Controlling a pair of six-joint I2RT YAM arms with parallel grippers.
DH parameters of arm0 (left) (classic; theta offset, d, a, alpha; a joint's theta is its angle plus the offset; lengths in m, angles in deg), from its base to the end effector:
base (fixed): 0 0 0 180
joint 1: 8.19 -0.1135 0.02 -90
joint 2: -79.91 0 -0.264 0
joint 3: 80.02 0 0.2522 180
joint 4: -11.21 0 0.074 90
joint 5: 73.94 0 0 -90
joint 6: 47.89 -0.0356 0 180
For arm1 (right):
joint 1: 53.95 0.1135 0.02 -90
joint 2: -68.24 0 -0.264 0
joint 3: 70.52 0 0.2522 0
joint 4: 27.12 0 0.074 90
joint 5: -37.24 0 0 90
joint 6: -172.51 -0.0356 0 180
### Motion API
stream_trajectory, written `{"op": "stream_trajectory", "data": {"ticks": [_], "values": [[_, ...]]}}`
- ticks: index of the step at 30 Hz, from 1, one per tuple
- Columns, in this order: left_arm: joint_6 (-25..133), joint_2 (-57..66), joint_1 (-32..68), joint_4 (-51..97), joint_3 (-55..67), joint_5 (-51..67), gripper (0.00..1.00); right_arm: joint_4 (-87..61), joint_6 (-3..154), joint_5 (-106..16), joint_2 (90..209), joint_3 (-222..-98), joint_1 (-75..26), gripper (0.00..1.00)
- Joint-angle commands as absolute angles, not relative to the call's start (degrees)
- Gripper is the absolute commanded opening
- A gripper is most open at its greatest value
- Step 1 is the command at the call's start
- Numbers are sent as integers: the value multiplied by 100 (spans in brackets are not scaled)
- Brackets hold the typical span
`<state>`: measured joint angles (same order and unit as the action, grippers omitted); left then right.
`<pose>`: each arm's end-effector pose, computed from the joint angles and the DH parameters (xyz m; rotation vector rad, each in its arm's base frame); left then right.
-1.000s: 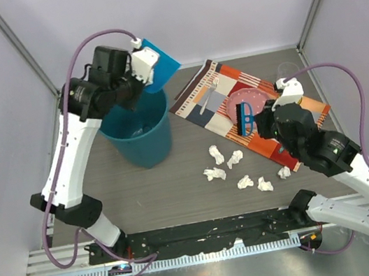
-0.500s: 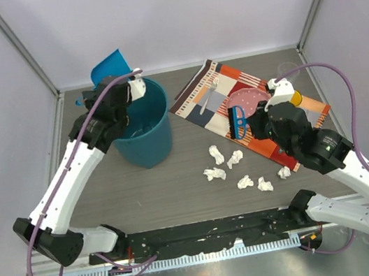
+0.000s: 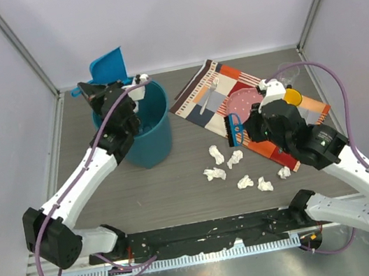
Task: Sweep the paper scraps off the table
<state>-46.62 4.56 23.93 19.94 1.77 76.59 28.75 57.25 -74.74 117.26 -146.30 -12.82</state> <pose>0.2666 -0.1307 0.3935 0.9546 1.5795 1.5604 0.1335 0.0989 0.3743 -0.0510 2.0538 0.3251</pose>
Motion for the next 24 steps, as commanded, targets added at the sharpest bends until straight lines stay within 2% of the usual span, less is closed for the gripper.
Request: {"op": "stream_trajectory", "data": {"ticks": [1, 6, 8, 9, 10, 12, 13, 15, 17, 20, 24], "values": [[-6441, 713, 2381, 99, -156, 7925, 0, 3278, 5623, -7762, 11808, -14967, -1299, 1], [-5767, 749, 2381, 552, 253, 8083, 0, 3726, 5430, -8027, 12009, -15089, -1299, 1], [-4707, 749, 2381, 2672, 868, 8032, 0, 4119, 5237, -8255, 12238, -15169, -1299, 1], [-2926, 653, 2381, 3813, 1785, 7848, 0, 4261, 5166, -8343, 12317, -15221, -1308, 1], [-2116, 582, 2381, 6008, 2307, 7194, 0, 4393, 5122, -8413, 12396, -15230, -1299, 1], [-177, 319, 2389, 7684, 3719, 6312, 0, 4596, 5061, -8642, 12589, -15082, -1299, 1], [287, 83, 2416, 8927, 4084, 5429, 0, 4605, 5078, -8730, 12642, -15003, -1299, 1], [1077, -51, 2547, 9736, 4700, 4642, 0, 4466, 5148, -8731, 12801, -14793, -1299, 1], [1406, -78, 2766, 10371, 4756, 3546, 0, 4046, 5253, -8661, 12880, -14625, -1299, 1], [1846, -60, 3379, 10890, 4353, 2673, 0, 3544, 5447, -8599, 12906, -14326, -1308, 1], [2259, 37, 4216, 11058, 3178, 2152, 0, 3279, 5561, -8634, 12898, -14071, -1334, 1]]}}
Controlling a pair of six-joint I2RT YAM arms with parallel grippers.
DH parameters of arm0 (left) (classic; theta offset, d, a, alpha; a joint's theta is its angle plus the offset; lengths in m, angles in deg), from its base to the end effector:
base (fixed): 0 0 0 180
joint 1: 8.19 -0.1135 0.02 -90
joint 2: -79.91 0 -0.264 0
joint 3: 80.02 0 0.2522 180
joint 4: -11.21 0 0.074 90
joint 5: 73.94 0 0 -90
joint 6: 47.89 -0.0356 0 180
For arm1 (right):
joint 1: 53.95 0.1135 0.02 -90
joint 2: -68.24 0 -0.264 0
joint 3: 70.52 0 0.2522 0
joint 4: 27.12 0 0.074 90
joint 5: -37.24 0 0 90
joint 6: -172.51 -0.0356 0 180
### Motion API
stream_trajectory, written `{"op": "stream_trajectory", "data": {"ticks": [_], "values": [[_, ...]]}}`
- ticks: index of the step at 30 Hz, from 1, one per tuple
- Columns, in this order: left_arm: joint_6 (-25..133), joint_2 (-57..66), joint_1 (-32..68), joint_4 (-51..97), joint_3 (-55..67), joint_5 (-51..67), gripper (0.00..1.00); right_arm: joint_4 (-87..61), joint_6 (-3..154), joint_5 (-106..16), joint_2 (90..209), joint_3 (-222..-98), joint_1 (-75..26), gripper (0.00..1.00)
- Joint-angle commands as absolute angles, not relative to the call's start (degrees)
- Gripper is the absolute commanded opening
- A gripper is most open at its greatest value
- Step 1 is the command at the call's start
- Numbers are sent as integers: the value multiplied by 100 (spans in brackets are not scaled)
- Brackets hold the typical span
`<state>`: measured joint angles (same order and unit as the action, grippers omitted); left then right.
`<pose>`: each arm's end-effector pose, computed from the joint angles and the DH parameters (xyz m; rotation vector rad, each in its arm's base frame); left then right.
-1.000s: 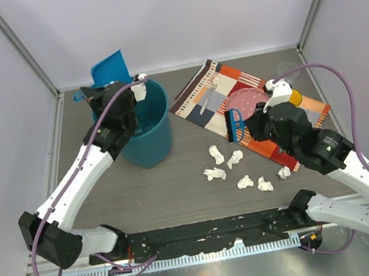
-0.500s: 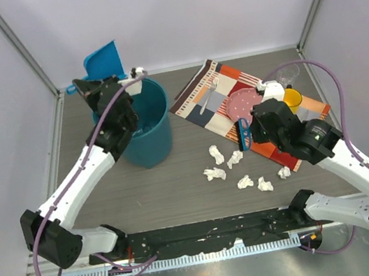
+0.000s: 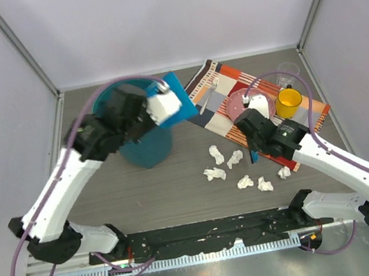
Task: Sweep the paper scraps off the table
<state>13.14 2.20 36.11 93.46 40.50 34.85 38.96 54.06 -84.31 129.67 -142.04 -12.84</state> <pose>0.1740 -0.1538 0.4744 1.1847 1.8837 0.2240 0.1632 0.1177 0.3030 -0.0573 2.3586 -0.1353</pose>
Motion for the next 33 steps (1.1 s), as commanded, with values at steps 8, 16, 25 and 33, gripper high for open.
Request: {"op": "stream_trajectory", "data": {"ticks": [8, 16, 25, 33], "values": [[2216, -121, 4911, 10891, 1226, 1096, 0, 2690, 5693, -8089, 12722, -13675, -1571, 1], [2181, -1280, 5378, 10276, 160, 1324, 0, 2408, 5816, -8028, 12810, -13578, -1580, 1], [2374, -2449, 5247, 9643, 317, 2160, 0, 2382, 5948, -7632, 13135, -13605, -1580, 1], [2418, -2924, 4843, 9388, 642, 2257, 0, 2013, 5711, -6886, 13223, -13350, -1580, 1]]}}
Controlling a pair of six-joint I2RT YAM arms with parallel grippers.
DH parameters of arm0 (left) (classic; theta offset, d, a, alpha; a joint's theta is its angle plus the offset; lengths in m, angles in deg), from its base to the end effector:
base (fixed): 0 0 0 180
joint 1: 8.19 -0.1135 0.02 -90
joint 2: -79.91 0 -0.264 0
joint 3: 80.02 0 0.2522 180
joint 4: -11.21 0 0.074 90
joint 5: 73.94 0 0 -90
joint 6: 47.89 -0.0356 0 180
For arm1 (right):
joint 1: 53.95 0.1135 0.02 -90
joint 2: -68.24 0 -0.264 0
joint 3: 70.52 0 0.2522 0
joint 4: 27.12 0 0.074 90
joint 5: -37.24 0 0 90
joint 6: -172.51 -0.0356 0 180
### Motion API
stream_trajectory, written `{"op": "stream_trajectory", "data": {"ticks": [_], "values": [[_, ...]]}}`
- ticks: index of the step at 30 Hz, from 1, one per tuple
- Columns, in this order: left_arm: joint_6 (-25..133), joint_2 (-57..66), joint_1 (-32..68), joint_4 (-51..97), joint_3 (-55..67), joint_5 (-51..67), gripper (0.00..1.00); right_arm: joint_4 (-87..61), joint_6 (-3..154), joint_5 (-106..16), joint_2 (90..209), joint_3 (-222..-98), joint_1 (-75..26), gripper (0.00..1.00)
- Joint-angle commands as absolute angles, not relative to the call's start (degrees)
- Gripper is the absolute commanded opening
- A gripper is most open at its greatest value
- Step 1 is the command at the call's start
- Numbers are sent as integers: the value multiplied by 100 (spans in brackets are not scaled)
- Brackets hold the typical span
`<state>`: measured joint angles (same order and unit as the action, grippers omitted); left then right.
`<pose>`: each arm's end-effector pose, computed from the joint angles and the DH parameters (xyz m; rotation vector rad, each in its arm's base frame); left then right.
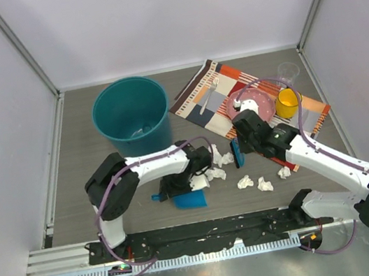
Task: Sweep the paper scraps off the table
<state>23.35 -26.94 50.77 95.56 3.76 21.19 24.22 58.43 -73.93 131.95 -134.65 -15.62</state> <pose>0.1552 -0.2518 0.1629 -1.8187 -2.2257 -0.2722 0.1828 0.1281 0.2688 -0.1383 2.3769 0.0571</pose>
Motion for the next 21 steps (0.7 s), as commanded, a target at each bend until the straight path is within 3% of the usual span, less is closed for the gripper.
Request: {"op": "stream_trajectory", "data": {"ticks": [1, 21], "values": [[2410, -2969, 4781, 9379, 738, 2248, 0, 1987, 5685, -6772, 13240, -13341, -1580, 1], [2585, -3391, 4280, 8975, 1548, 1633, 0, 581, 4709, -5355, 12925, -12761, -1413, 1]]}}
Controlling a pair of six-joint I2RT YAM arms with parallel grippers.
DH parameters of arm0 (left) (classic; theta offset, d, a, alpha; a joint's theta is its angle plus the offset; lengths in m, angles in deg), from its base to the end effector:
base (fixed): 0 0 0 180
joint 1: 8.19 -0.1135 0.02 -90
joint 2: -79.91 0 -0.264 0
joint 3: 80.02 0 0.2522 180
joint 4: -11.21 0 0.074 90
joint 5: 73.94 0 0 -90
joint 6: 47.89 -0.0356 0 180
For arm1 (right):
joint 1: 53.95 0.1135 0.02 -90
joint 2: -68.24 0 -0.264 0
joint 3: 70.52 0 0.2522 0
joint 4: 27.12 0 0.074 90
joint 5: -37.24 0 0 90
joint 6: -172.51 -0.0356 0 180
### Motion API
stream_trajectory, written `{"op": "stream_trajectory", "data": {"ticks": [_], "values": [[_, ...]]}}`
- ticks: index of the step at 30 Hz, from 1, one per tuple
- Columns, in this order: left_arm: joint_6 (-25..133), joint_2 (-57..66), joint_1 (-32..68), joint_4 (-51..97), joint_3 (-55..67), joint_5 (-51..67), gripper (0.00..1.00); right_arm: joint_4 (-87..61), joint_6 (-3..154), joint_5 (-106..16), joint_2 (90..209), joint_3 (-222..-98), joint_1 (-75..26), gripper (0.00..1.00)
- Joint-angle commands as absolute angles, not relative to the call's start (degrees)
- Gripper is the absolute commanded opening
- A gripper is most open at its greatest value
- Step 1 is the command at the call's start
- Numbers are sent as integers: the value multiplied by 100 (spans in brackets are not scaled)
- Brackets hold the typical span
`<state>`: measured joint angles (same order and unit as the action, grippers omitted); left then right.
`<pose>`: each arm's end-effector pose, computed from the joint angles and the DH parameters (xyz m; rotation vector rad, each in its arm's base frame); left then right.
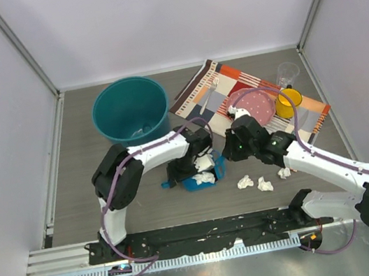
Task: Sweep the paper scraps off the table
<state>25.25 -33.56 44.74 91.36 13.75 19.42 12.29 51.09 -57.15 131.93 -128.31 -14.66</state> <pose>0.2089 -0.2731 0.1627 -1.7178 -2.4496 -0.1633 0.1804 0.1441 0.2464 -0.1279 2.4138 0.4993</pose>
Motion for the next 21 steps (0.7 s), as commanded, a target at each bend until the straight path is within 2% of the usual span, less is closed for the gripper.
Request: {"op": "stream_trajectory", "data": {"ticks": [1, 10, 14, 21], "values": [[2585, -3382, 4262, 8940, 1548, 1624, 0, 484, 4543, -5147, 12907, -12700, -1405, 1], [2629, -3312, 4174, 8808, 1539, 1448, 0, 166, 4111, -4661, 12872, -12690, -1396, 1], [2647, -3286, 3990, 8808, 1487, 1413, 0, 1639, 4567, -5922, 12740, -13234, -1404, 1], [2638, -3066, 3954, 8817, 1258, 1369, 0, 2408, 5665, -6981, 12634, -13911, -1798, 1]]}}
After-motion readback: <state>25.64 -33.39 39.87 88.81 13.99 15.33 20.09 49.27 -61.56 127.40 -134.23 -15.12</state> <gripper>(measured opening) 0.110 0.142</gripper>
